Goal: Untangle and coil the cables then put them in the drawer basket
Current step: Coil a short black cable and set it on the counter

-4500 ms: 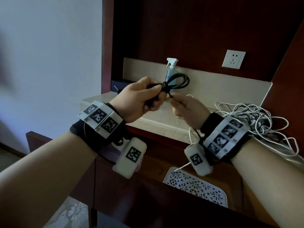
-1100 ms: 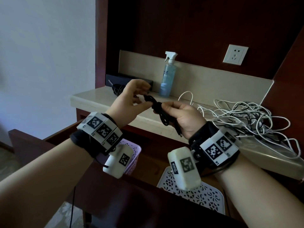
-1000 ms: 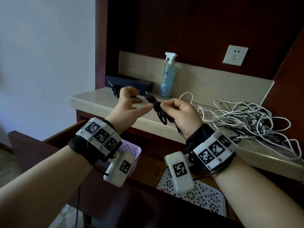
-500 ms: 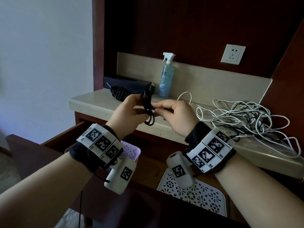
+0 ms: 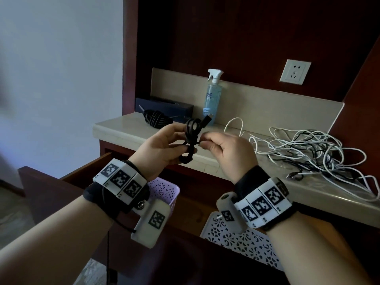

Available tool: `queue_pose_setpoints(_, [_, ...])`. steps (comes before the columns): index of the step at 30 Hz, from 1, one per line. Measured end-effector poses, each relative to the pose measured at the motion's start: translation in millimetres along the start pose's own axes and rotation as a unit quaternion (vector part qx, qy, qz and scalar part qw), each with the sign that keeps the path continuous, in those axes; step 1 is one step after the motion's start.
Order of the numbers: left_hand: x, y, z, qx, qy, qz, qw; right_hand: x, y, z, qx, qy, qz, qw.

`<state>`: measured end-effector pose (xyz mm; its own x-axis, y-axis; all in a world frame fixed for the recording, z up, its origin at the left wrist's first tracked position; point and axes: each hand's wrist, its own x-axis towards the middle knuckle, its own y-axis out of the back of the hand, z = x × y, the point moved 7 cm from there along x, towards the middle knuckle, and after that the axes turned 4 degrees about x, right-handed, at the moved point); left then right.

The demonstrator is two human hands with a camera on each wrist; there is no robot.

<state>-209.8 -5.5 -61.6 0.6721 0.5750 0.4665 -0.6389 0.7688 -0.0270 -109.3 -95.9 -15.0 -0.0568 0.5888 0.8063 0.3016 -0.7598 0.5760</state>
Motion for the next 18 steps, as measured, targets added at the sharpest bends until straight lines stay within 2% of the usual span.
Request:
queue_pose_setpoints(3, [-5, 1, 1, 0.02, -0.007, -0.006, 1.0, -8, -1, 13, 0.115, -0.092, -0.017, 0.989])
queue_pose_setpoints(6, [-8, -4, -1, -0.015, 0.014, -0.012, 1.0, -10, 3, 17, 0.207, -0.152, -0.007, 0.966])
queue_pose_setpoints(10, [-8, -14, -4, -0.053, 0.033, -0.011, 0.998, -10, 2, 22, 0.341, -0.232, 0.063, 0.909])
queue_pose_setpoints(14, [-4, -17, -6, -0.135, 0.038, 0.005, 0.99, -12, -7, 33, 0.375, -0.289, 0.113, 0.873])
queue_pose_setpoints(18, [-1, -19, -6, -0.16, 0.047, 0.012, 0.986, -12, -11, 33, 0.409, -0.293, 0.112, 0.857])
